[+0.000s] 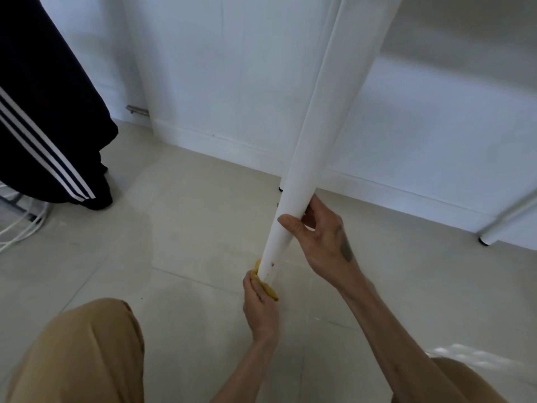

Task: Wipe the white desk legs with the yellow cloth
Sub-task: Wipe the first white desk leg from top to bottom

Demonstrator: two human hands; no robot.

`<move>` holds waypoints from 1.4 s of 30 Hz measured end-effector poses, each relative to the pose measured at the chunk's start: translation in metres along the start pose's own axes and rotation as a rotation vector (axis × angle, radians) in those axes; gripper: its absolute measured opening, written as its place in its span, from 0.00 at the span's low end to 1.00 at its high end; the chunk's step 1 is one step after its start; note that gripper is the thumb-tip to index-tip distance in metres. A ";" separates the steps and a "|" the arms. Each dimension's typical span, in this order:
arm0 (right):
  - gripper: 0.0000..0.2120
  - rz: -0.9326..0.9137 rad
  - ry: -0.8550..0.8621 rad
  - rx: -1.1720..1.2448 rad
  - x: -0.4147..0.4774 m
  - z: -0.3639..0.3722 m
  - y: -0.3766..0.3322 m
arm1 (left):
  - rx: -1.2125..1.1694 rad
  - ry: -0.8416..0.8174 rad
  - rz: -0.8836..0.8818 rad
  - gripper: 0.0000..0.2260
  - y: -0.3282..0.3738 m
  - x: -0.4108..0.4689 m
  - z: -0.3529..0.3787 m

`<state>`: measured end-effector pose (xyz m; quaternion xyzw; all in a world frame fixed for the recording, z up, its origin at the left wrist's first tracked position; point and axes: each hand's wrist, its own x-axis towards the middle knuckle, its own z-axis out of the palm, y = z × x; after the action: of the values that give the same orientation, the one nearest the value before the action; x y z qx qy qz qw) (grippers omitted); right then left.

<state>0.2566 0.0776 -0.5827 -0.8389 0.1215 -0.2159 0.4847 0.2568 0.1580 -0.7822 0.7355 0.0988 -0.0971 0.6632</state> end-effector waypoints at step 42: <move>0.32 0.761 -0.320 0.245 -0.081 0.016 0.087 | -0.271 -0.748 -0.494 0.15 0.108 0.003 -0.103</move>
<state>0.1935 0.0796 -0.6849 -0.6932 0.3192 0.0982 0.6387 0.2908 0.2496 -0.6689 0.5111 0.0371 -0.4967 0.7006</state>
